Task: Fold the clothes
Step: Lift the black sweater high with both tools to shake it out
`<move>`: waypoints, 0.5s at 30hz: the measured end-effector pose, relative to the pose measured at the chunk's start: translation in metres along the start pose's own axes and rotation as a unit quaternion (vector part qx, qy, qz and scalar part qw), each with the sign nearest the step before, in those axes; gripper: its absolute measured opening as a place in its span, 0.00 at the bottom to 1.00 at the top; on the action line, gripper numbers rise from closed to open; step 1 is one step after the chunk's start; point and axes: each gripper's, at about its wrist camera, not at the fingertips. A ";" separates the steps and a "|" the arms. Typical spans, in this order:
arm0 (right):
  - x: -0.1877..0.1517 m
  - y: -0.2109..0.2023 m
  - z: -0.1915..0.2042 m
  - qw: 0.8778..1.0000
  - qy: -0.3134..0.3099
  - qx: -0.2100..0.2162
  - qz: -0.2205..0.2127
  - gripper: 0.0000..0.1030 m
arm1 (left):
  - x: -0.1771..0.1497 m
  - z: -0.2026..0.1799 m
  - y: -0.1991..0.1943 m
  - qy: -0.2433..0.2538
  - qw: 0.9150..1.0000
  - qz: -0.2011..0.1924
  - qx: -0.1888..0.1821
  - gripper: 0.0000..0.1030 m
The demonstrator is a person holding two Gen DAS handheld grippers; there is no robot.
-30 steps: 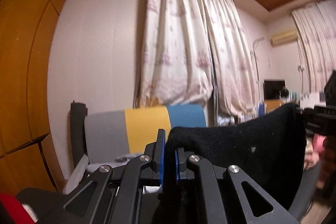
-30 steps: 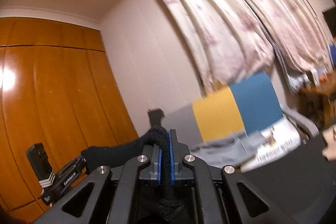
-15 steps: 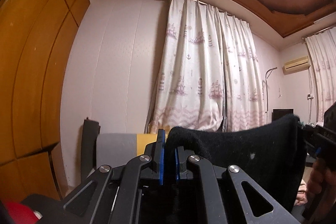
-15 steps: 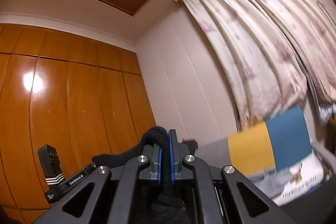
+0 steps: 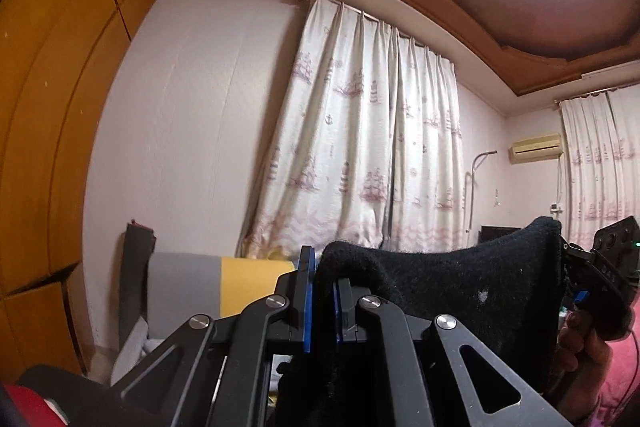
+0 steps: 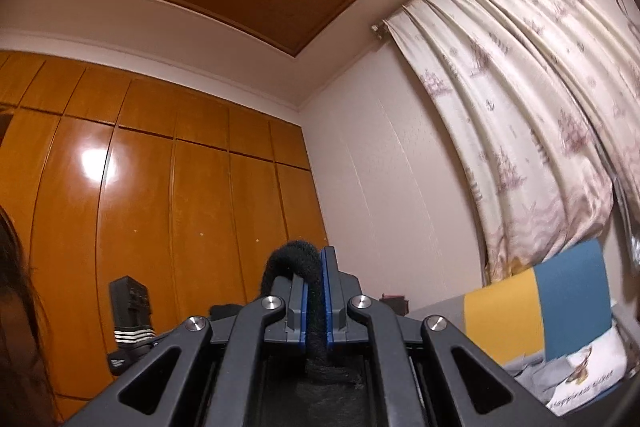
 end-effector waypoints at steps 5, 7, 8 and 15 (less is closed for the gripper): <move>-0.008 0.017 -0.030 0.999 0.018 -0.023 0.015 0.04 | 0.001 0.009 0.029 -0.017 0.999 0.030 -0.006 0.08; -0.019 0.035 -0.053 0.998 0.032 -0.049 0.031 0.04 | -0.004 0.014 0.054 -0.014 0.999 0.041 0.015 0.08; -0.026 0.046 -0.067 0.996 0.041 -0.068 0.042 0.04 | -0.009 0.018 0.071 -0.010 0.998 0.052 0.029 0.08; -0.155 0.155 -0.201 0.945 0.132 -0.211 0.214 0.27 | -0.127 0.060 0.246 0.037 0.963 0.205 0.168 0.09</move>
Point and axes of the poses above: each gripper's, at about its wrist camera, not at the fingertips, and y roughly the way its jaws point, z to its left, x to its top, and after that the axes turned 12 degrees about z, right-handed
